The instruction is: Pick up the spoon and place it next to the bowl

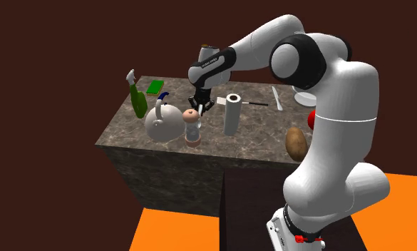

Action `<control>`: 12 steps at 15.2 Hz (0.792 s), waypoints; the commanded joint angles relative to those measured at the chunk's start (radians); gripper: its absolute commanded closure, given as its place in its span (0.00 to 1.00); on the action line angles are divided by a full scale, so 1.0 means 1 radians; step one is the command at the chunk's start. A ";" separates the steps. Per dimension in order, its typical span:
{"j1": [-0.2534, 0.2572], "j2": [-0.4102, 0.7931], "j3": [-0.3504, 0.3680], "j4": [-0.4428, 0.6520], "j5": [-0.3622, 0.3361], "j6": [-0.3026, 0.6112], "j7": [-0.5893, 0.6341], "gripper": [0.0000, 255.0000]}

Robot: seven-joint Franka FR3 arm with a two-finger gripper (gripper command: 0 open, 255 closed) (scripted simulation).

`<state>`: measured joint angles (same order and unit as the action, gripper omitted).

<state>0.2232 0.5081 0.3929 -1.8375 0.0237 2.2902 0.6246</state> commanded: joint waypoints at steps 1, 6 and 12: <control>0.001 0.001 0.001 -0.001 0.001 0.000 0.000 1.00; 0.000 -0.006 0.003 0.002 0.003 -0.009 0.000 1.00; -0.009 -0.054 0.013 0.018 0.017 -0.071 0.001 1.00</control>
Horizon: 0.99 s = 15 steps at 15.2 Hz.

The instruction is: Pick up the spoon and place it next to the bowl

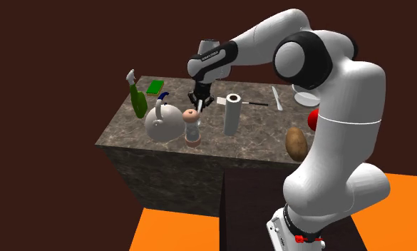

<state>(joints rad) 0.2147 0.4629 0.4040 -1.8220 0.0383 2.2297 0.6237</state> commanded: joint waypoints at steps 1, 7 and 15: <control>-0.002 -0.016 0.004 0.006 0.005 -0.022 0.002 1.00; -0.009 -0.058 0.012 0.032 0.018 -0.087 0.004 1.00; -0.016 -0.105 0.020 0.078 0.032 -0.177 0.008 1.00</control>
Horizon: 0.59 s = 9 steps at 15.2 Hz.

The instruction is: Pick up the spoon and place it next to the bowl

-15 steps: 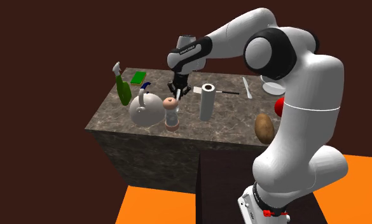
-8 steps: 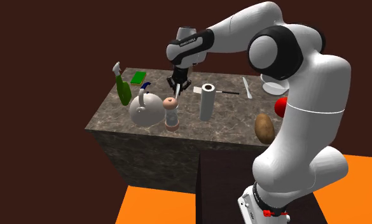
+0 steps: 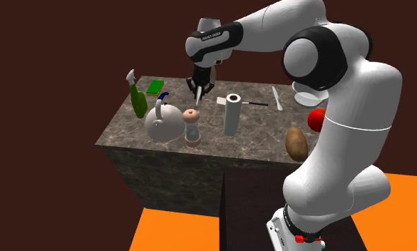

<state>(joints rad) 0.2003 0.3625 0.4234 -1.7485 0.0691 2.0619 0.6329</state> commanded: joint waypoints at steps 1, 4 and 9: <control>-0.002 -0.009 0.001 0.012 0.003 -0.021 0.000 1.00; -0.004 -0.023 0.003 0.034 0.007 -0.056 0.003 1.00; -0.024 -0.056 0.001 0.033 0.020 -0.089 -0.019 1.00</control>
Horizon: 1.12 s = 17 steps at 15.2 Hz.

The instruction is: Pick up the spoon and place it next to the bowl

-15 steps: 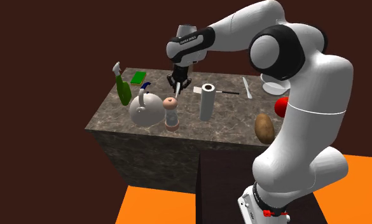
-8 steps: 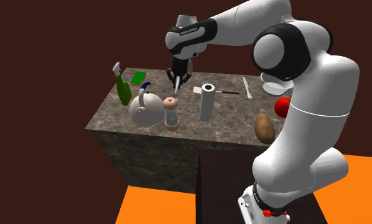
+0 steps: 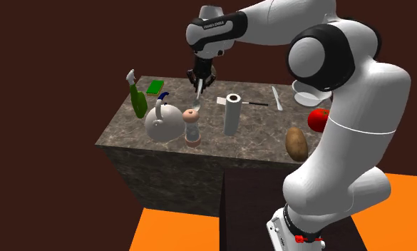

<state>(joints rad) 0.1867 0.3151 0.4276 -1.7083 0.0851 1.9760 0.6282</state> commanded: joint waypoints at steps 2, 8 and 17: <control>-0.046 -0.047 -0.013 -0.055 0.023 0.001 -0.064 1.00; -0.143 -0.141 -0.056 -0.165 0.064 -0.002 -0.213 1.00; -0.266 -0.217 -0.145 -0.247 0.083 -0.030 -0.430 1.00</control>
<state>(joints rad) -0.0671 0.1084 0.2921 -1.9447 0.1662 1.9496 0.2225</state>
